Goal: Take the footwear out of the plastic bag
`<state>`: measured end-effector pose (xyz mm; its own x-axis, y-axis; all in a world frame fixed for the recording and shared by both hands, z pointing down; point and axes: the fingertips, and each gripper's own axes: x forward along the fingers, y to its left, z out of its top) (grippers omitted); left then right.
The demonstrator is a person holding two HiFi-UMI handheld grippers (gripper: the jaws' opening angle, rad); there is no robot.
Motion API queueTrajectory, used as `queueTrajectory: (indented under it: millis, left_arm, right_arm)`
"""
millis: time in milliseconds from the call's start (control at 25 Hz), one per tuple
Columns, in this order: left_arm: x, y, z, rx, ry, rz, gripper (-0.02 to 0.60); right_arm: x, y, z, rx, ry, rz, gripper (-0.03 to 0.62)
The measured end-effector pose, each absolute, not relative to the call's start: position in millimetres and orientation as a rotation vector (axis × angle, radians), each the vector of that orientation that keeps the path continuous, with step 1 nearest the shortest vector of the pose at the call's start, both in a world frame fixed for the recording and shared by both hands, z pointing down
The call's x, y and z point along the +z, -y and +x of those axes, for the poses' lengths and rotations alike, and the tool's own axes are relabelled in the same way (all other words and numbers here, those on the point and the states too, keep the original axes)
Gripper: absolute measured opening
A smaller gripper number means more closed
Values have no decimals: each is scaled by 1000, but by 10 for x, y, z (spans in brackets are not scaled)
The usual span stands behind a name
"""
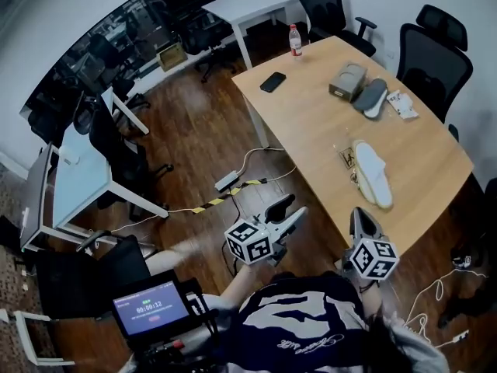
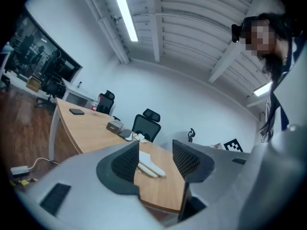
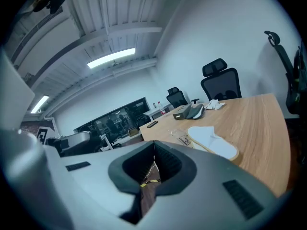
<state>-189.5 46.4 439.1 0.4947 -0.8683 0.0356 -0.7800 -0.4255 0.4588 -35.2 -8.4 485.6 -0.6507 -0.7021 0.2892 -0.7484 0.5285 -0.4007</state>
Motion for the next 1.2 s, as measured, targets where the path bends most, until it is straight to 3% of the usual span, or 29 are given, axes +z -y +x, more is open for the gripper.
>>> queueTrajectory:
  millis: [520,1200]
  left_arm:
    - [4581,-808,-568,-435,1476,2185,224]
    - [4631,-1116,-16,-420,1559,2098,222]
  right_arm:
    - [4882,-209,296,764,2706,1008,-11]
    - [4852,-712,835,744,2746,896,-12]
